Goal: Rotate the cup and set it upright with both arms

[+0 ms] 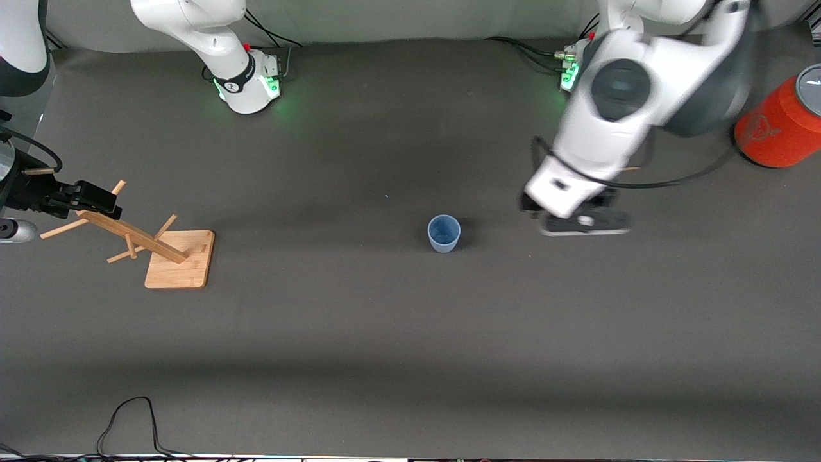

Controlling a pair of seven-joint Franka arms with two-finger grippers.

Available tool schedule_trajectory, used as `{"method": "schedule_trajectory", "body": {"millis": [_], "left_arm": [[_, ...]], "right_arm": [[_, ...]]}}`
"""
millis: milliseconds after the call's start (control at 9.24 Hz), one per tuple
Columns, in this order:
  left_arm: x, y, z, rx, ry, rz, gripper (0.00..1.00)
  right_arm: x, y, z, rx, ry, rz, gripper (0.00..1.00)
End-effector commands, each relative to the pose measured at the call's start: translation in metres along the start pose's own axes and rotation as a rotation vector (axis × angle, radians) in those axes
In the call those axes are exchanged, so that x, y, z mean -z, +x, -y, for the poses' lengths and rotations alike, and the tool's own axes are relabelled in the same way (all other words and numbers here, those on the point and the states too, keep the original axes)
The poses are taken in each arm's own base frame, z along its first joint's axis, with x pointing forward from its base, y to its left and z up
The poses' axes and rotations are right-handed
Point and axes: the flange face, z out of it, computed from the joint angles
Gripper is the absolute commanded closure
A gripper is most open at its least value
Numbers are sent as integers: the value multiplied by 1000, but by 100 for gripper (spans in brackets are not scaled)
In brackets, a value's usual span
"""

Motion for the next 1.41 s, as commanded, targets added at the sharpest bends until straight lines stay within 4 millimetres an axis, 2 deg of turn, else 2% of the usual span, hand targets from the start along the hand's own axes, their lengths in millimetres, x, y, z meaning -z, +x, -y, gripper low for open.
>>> {"method": "schedule_trajectory", "body": {"millis": [0, 217, 325, 650, 758, 866, 975, 1191, 1299], "left_arm": [[21, -3, 53, -4, -6, 22, 0], [32, -5, 101, 5, -12, 34, 0], [32, -7, 139, -1, -21, 46, 0], [49, -22, 201, -32, -39, 53, 0], [54, -28, 215, -12, -56, 64, 0], [57, -26, 217, -36, -65, 56, 0], [63, -25, 230, -17, -72, 42, 0], [77, -22, 230, -15, -76, 16, 0], [77, -23, 229, -14, -93, 18, 0]], "right_arm": [[5, 2, 0, 7, -1, -7, 0], [5, 2, 0, 8, -1, -7, 0], [5, 2, 0, 7, -1, -7, 0], [5, 2, 0, 7, -1, -7, 0], [4, 3, 0, 7, -1, -6, 0], [4, 3, 0, 7, -1, -6, 0], [4, 3, 1, 8, -1, -6, 0], [4, 3, 0, 7, -1, -6, 0], [4, 3, 0, 7, -1, -6, 0]]}}
